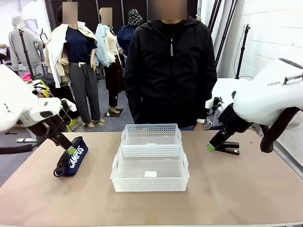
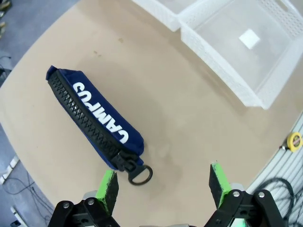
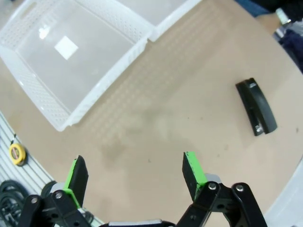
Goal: Distribute items into two baskets.
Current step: Pick up the Pencil pouch that the person points to.
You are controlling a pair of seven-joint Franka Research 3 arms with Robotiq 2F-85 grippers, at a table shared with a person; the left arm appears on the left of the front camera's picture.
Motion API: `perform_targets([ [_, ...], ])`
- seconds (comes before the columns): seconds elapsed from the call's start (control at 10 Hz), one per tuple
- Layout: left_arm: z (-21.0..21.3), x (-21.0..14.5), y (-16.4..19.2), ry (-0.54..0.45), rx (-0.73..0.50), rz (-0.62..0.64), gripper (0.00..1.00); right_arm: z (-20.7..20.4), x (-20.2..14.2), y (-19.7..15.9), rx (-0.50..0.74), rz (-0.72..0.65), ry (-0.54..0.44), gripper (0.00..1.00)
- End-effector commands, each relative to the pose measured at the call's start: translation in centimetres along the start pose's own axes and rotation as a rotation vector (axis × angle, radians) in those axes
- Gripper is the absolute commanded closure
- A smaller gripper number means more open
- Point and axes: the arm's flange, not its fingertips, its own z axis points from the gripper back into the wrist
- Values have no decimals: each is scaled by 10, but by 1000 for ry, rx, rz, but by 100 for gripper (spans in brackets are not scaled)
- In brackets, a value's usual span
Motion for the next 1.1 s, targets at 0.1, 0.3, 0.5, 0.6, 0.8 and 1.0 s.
perform_targets([
  [0.1, 43, -1, 32, -11, -190, -74, 0, 25, 15, -31, 162, 15, 66, 0],
  [0.3, 73, -25, 61, -58, -302, 19, 0, 61, 2, -56, 271, -67, 45, 0],
  [0.5, 107, -67, 79, -49, -381, 146, 0, 92, -27, -82, 329, -172, -65, 0],
  [0.6, 119, -91, 94, -87, -421, 247, 0, 103, -42, -92, 367, -211, -142, 0],
  [0.8, 135, -135, 115, -260, -554, 357, 0, 118, -76, -110, 420, -298, -266, 0],
  [1.0, 146, -166, 129, -397, -562, 433, 0, 129, -101, -123, 442, -339, -343, 0],
])
